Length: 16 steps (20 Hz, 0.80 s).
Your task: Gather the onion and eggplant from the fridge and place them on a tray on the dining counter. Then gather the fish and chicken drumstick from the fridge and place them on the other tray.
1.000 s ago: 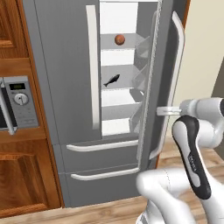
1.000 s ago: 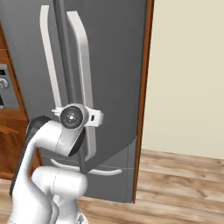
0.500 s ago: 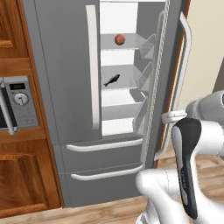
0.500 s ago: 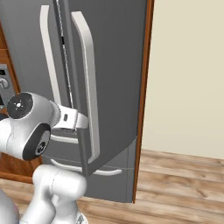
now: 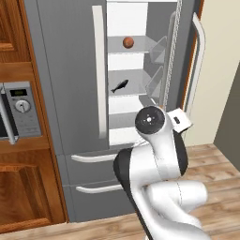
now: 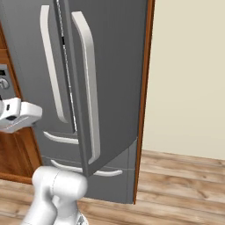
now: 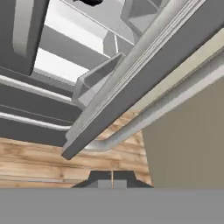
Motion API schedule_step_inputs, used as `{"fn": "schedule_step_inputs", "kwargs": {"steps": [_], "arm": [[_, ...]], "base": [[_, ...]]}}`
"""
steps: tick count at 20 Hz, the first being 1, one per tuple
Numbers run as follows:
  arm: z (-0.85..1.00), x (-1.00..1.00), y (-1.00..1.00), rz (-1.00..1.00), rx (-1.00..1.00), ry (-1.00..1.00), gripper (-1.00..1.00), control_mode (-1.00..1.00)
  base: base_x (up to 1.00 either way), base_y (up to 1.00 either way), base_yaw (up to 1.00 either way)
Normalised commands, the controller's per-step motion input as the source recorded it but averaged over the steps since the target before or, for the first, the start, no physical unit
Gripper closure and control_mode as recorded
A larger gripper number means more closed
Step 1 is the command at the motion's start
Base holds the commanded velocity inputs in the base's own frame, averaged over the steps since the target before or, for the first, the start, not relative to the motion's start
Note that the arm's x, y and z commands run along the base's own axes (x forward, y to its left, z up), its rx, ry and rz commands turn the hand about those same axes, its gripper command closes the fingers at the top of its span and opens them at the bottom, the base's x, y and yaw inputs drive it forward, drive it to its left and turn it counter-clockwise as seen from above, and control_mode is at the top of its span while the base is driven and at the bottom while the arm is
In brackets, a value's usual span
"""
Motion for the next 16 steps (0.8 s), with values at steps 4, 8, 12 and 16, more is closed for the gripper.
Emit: {"fn": "schedule_step_inputs", "kwargs": {"steps": [4,8,12,16], "arm": [[-0.68,0.03,0.65,0.00,-0.46,0.37,1.00,-1.00],[-0.84,0.02,0.16,0.00,-0.34,0.11,1.00,-1.00],[-0.78,0.28,0.01,0.00,-0.24,0.00,1.00,-1.00],[-0.67,0.52,0.00,0.02,-0.21,0.00,1.00,-1.00]], "base": [[0.00,0.00,0.00],[0.00,0.00,0.00],[0.00,0.00,0.00],[0.00,0.00,0.00]]}}
